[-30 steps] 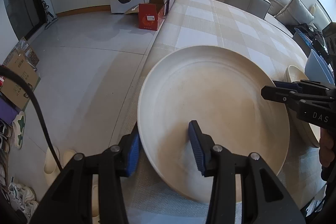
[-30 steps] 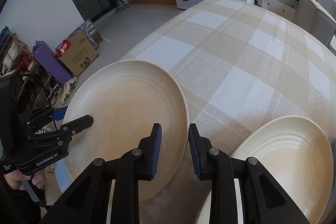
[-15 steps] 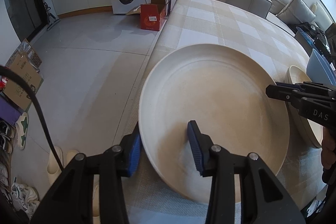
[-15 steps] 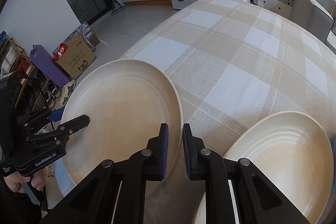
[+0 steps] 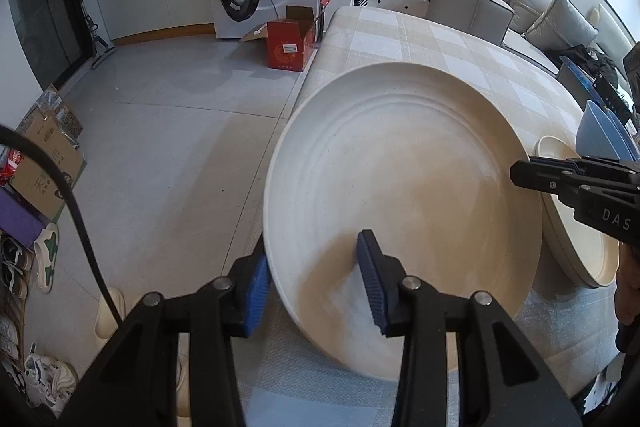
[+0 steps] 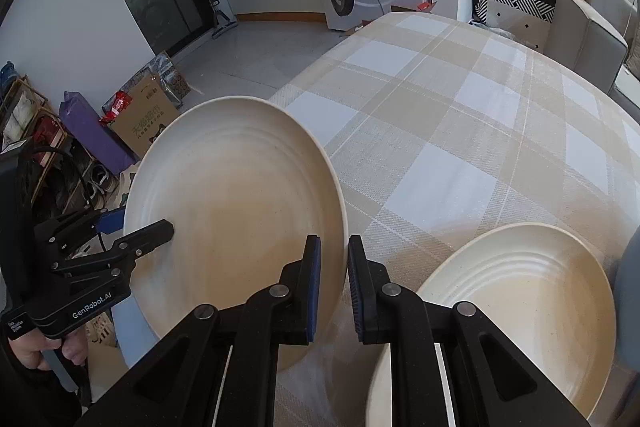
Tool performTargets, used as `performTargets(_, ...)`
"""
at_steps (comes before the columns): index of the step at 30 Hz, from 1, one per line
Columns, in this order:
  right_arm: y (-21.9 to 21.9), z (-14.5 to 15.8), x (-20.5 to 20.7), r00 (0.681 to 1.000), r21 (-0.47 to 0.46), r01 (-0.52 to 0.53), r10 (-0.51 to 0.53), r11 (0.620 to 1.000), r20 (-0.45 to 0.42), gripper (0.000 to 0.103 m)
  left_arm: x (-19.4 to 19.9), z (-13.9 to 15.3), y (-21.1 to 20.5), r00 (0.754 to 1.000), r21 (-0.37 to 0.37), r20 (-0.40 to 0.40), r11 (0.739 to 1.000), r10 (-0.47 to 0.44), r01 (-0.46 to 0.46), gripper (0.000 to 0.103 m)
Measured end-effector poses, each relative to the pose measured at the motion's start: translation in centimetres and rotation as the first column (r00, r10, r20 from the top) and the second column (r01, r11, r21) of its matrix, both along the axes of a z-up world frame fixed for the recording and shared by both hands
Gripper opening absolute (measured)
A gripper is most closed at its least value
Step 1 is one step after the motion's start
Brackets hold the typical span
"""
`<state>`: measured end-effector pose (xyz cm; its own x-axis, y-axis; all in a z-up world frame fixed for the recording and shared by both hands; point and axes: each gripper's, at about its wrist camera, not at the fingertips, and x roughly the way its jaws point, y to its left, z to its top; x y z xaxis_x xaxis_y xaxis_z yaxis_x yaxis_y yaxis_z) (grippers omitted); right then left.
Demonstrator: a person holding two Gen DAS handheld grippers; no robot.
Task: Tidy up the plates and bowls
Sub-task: 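Lift the gripped cream plate with both grippers and carry it toward the plate stack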
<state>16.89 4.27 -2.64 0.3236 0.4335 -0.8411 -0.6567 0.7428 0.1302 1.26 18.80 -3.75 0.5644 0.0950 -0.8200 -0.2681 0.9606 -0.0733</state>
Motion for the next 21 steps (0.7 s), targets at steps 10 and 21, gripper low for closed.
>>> performTargets(10,-1.9,1.7,-0.4,0.999,0.002,0.034,-0.034,0.999,0.016,0.014,0.7,1.6,-1.3,0.999,0.012,0.028,0.999,-0.039,0.038,0.04)
performTargets(21,-5.8,3.3,-1.1,0.994,-0.017,0.105,-0.104,0.994,0.037,0.014,2.9,2.5,-3.9,0.992,0.014,0.038,0.993,-0.12,0.12,0.041)
